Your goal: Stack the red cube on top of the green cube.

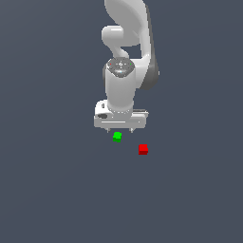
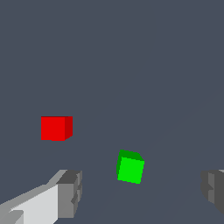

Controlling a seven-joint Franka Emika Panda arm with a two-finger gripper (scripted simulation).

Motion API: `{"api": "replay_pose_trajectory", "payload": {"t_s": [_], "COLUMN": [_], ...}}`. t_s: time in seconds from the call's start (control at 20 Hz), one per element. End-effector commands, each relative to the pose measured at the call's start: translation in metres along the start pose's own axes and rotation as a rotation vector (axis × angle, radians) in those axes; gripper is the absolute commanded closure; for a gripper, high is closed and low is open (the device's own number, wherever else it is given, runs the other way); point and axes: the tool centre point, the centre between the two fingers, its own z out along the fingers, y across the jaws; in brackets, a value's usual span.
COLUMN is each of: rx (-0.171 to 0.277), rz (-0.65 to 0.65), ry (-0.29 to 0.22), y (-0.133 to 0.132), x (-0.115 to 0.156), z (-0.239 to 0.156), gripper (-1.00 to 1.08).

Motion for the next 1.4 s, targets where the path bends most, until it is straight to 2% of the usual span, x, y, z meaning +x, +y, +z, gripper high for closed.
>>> {"api": "replay_pose_trajectory", "payload": {"t_s": [0.0,0.35,0.95,1.35], "rx": [0.0,0.004,0.017,0.02], "rz": [0.0,0.003,0.013,0.015], "ry": [0.0,0.0,-0.002,-0.002], "y": [0.0,-0.019,-0.102,-0.12], "x": [0.0,0.002,0.013,0.017], "z": [0.0,0.015,0.08,0.094], "gripper": [-0.92,-0.92,-0.92,-0.92]}}
